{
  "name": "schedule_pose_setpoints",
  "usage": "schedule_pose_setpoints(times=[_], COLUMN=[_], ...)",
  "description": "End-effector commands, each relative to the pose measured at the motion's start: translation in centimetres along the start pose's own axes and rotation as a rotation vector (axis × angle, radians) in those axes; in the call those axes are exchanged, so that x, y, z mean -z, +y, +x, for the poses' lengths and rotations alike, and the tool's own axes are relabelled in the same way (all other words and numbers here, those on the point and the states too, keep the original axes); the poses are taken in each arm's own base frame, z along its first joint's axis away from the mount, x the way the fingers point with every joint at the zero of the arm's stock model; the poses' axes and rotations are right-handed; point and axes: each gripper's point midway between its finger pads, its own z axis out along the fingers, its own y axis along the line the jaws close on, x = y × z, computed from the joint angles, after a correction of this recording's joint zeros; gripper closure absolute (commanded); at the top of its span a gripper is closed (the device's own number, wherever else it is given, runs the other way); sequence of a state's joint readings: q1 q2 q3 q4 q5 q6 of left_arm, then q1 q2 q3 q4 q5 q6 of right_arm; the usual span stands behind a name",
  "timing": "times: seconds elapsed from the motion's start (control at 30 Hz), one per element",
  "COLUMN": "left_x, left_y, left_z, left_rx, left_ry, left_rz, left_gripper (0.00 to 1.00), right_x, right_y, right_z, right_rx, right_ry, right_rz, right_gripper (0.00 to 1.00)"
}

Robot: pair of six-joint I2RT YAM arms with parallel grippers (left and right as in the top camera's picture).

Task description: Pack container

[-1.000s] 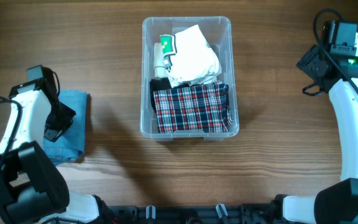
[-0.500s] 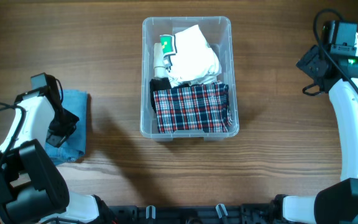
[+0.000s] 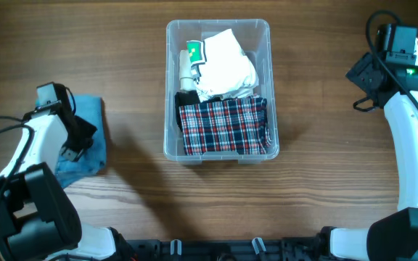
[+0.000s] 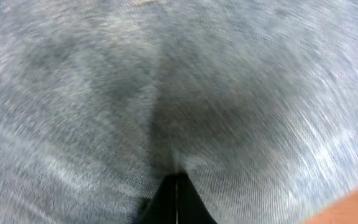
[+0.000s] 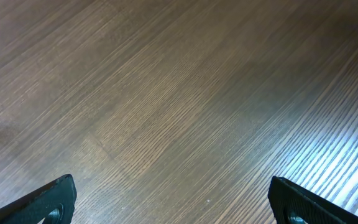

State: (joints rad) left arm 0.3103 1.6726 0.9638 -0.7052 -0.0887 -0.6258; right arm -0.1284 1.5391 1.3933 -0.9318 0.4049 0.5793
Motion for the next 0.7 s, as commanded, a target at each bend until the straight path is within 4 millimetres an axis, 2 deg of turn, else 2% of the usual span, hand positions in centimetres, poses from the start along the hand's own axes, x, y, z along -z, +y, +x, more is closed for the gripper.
schedule_pose_setpoints(times=[0.0,0.23,0.5,0.67], left_x=[-2.1,-4.6,-4.3,-3.4], left_y=[-3.3,-5.2,-6.2,-8.3], left_z=[2.1,0.9,-0.2,-1.3], left_rx=[-0.023,-0.048,-0.182,-0.214], left_ry=[0.089,0.042,-0.011,-0.047], left_rz=[0.109,0.151,0.189,0.270], left_gripper=[0.96,0.96,0.96,0.96], right_x=[-0.5,-0.5,-0.5,-0.5], right_y=[-0.3,-0.3,-0.3,-0.4], right_z=[0.2,0.2,0.2,0.2], right_rx=[-0.002,-0.002,-0.002,-0.002], right_ry=[0.004,0.004,0.004,0.004], right_rz=[0.020,0.020,0.020,0.021], right_gripper=[0.00,0.00,0.00,0.00])
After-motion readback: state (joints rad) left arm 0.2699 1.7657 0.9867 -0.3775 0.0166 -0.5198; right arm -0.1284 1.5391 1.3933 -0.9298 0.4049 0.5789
